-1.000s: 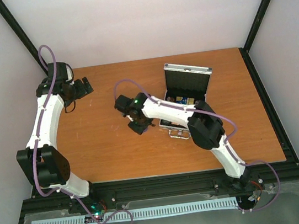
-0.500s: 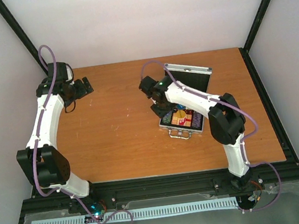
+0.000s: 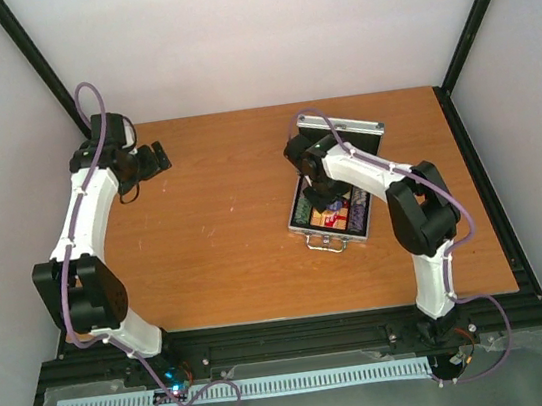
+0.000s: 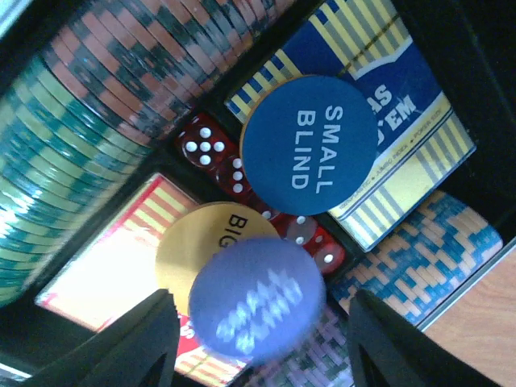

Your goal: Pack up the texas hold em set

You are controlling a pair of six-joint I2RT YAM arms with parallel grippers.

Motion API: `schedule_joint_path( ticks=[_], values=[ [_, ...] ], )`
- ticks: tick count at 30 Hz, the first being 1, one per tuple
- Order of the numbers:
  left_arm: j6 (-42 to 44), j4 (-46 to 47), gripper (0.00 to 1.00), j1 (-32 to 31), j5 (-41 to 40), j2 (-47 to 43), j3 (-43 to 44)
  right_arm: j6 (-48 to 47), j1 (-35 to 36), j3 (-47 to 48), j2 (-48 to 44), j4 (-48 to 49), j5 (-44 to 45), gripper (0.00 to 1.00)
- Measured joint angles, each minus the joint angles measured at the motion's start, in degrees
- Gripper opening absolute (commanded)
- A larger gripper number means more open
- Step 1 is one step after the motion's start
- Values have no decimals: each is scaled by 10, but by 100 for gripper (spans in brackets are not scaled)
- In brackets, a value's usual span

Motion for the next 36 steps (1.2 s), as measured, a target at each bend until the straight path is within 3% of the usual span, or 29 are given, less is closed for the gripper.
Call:
schedule_joint_path(
  ticks=[4, 8, 11, 26, 36],
  values=[
    [0, 0, 100, 0, 3, 5, 4, -7, -8, -7, 0, 10, 1, 79],
    [0, 2, 100, 0, 7, 10, 12, -13, -9, -7, -6, 17, 2, 87],
    [0, 4, 100, 0, 10, 10, 13, -14, -9, -7, -17, 17, 1, 99],
    [0, 5, 100, -19, 26, 21, 24, -25, -5, 16, -136, 3, -87, 100],
    [-1, 7, 100, -50, 25, 27, 38, -44, -14, 196, -166, -26, -76, 100]
  ],
)
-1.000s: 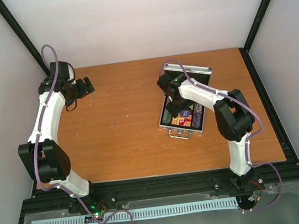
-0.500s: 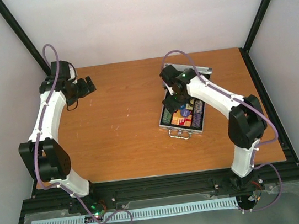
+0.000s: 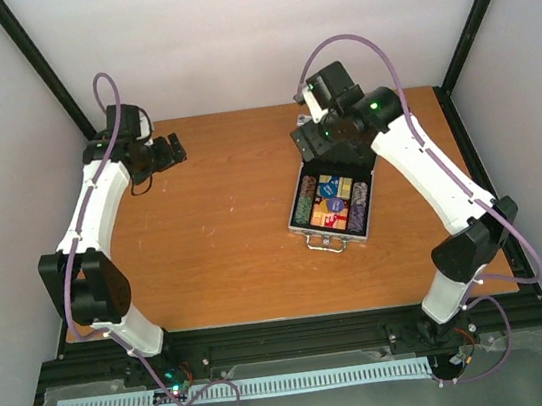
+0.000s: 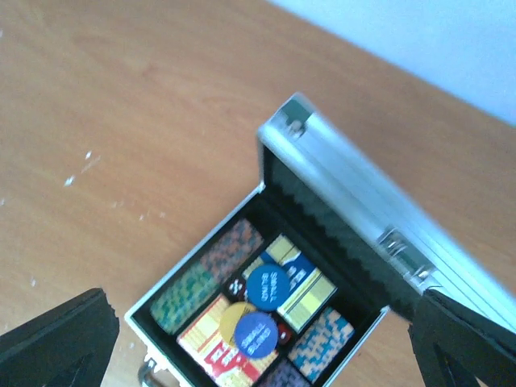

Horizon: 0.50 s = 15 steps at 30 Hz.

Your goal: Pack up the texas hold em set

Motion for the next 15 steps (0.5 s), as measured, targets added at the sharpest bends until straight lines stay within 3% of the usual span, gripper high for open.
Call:
schedule_joint_path(
  ticks=[6, 15],
  values=[
    [-3, 0, 100, -12, 0, 0, -1, 2, -36, 72, 46, -5, 25, 100],
    [-4, 0, 100, -12, 0, -1, -11, 21, -116, 83, 127, 22, 7, 100]
  ],
)
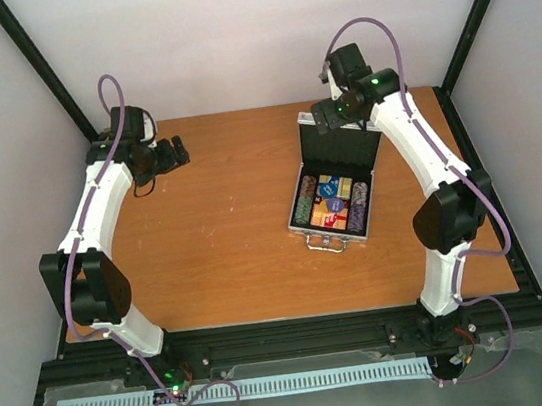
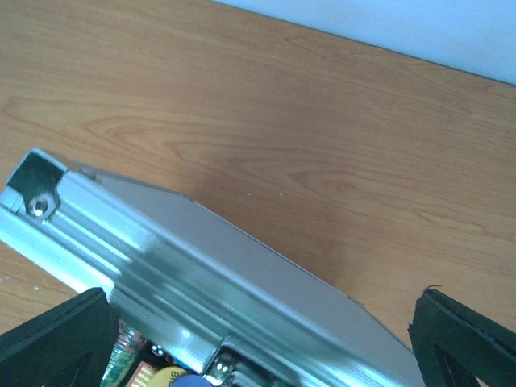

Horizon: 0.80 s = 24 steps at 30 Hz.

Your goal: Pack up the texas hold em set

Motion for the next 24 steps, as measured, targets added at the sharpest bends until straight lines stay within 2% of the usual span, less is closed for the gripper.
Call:
schedule_joint_path(
  ticks=[10, 18, 24],
  values=[
    [1, -3, 100, 0, 0, 0, 0, 29, -26, -23, -5, 16, -101, 100],
    [2, -2, 100, 0, 5, 0, 0, 85, -12, -223, -144, 12, -206, 100],
    [1, 6, 100, -4, 20, 0, 0, 158, 80, -397, -313, 28, -252, 100]
  ],
)
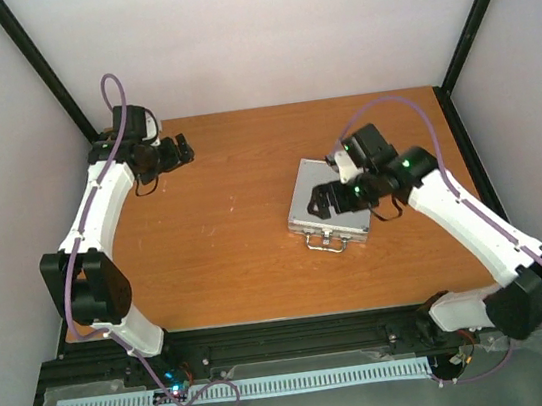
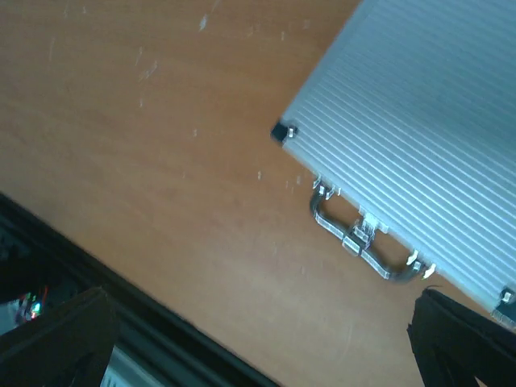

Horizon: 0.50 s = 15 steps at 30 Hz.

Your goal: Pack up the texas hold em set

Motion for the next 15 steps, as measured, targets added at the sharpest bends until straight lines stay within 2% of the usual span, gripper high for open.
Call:
schedule_joint_path(
  ticks=[4, 9, 15],
  values=[
    [-1, 10, 100, -27, 18, 3, 3, 52, 15, -102, -68, 24, -15, 99],
    [-3, 23, 100, -108, 50, 49, 52, 89, 38, -178, -69, 58, -17, 100],
    [-6, 31, 100, -169, 101, 129, 76, 121, 70, -248, -69, 125, -24, 100]
  ],
)
